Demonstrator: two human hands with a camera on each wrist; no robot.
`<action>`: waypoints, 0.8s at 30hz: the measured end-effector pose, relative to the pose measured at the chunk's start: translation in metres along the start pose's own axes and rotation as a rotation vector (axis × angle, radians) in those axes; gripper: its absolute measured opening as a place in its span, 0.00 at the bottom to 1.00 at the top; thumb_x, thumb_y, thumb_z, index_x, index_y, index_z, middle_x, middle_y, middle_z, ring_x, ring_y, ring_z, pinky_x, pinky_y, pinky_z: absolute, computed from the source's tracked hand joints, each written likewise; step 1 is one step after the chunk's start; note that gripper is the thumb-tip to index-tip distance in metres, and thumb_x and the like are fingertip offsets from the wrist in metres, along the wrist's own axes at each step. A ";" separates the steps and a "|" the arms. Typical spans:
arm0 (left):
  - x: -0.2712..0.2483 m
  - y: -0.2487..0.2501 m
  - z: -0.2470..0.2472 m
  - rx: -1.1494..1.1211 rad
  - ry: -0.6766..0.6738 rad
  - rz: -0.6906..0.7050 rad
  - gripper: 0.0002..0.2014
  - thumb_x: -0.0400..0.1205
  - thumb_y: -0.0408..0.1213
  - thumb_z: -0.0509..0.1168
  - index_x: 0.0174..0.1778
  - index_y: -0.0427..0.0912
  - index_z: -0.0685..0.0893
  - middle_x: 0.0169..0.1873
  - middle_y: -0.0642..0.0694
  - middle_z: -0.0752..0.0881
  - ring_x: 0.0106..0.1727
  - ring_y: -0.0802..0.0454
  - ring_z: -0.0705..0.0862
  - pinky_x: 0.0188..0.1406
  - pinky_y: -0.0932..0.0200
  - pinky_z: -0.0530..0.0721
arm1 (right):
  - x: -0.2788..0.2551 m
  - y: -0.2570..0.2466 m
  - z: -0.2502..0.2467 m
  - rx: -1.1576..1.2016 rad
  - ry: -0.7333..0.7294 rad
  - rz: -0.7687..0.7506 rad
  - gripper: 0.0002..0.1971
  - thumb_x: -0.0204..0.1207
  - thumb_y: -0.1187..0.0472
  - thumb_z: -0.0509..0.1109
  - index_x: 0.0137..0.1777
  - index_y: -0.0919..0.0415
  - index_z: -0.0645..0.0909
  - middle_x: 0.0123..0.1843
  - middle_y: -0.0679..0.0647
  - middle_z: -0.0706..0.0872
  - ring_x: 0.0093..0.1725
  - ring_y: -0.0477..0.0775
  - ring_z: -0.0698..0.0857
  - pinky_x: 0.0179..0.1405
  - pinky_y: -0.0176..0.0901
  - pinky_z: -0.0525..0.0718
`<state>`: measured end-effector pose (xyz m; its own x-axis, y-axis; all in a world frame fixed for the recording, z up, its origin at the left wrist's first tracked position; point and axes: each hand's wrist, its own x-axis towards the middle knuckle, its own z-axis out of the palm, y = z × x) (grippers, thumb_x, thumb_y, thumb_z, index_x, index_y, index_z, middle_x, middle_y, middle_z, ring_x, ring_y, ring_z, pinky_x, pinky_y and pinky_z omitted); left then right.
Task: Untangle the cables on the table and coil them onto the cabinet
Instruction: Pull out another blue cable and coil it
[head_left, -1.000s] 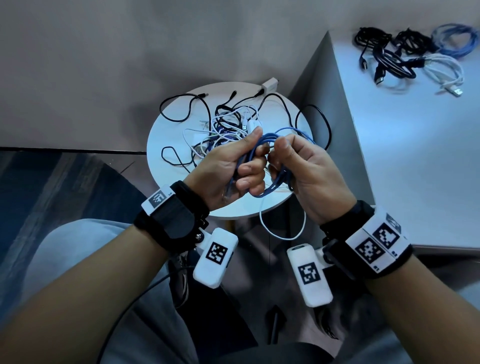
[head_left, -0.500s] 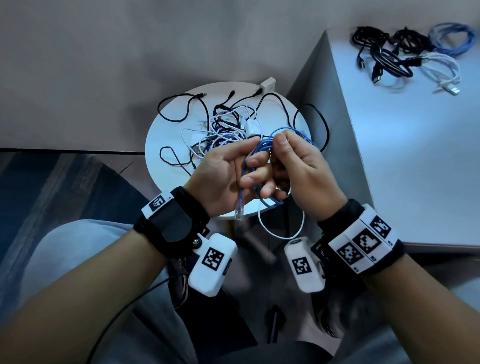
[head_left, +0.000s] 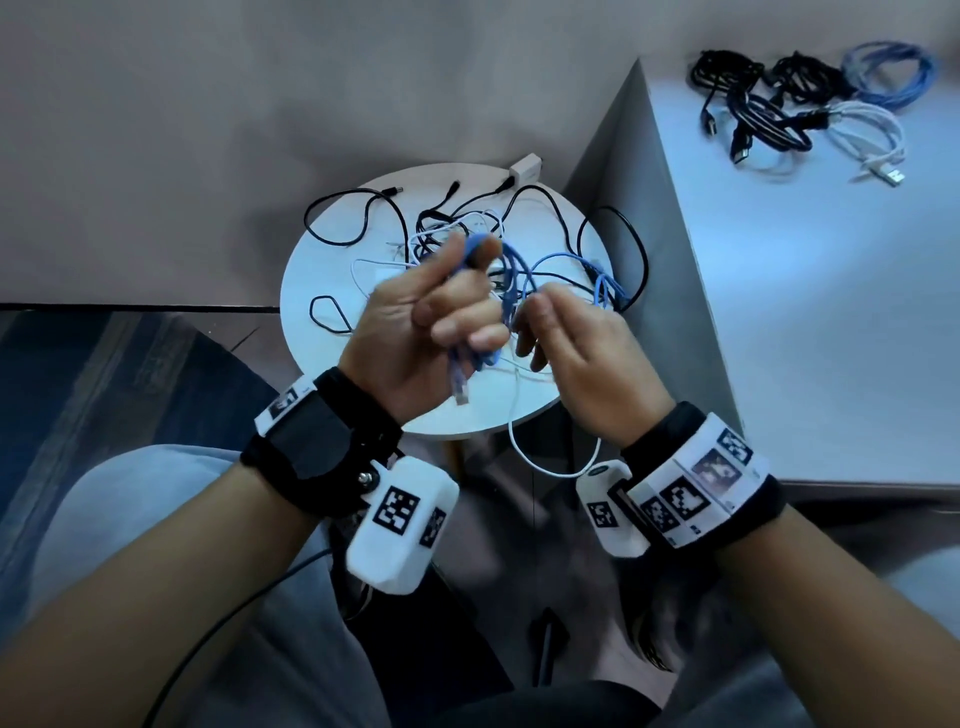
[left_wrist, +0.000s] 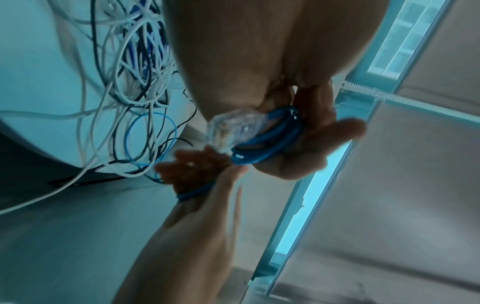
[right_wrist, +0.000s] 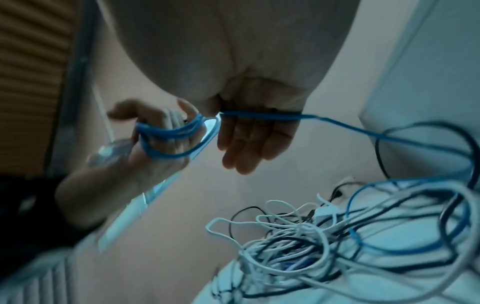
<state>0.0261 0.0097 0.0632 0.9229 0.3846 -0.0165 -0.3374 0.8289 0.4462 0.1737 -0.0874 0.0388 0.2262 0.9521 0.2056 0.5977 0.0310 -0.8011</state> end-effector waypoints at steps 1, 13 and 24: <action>0.000 0.005 -0.001 -0.025 0.023 0.046 0.21 0.92 0.43 0.49 0.62 0.30 0.79 0.19 0.52 0.66 0.24 0.55 0.80 0.36 0.59 0.85 | -0.002 0.002 0.002 -0.109 -0.020 -0.030 0.15 0.89 0.51 0.54 0.48 0.58 0.76 0.37 0.49 0.84 0.37 0.58 0.83 0.41 0.58 0.81; 0.003 0.014 -0.009 0.970 0.485 0.438 0.14 0.94 0.40 0.51 0.65 0.35 0.76 0.25 0.49 0.81 0.41 0.44 0.92 0.47 0.48 0.90 | -0.013 -0.007 0.033 -0.663 -0.203 -0.355 0.16 0.75 0.66 0.73 0.62 0.58 0.83 0.40 0.54 0.84 0.38 0.63 0.84 0.30 0.48 0.72; -0.002 0.004 -0.004 1.004 0.145 -0.071 0.16 0.91 0.37 0.55 0.40 0.39 0.82 0.22 0.48 0.71 0.20 0.57 0.64 0.18 0.66 0.61 | -0.004 -0.016 -0.002 -0.051 0.171 -0.163 0.06 0.86 0.59 0.64 0.54 0.62 0.76 0.37 0.49 0.84 0.36 0.55 0.84 0.38 0.59 0.83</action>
<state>0.0224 0.0140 0.0610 0.8807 0.4489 -0.1510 0.0907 0.1531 0.9840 0.1645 -0.0925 0.0514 0.2477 0.8704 0.4255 0.6740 0.1607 -0.7210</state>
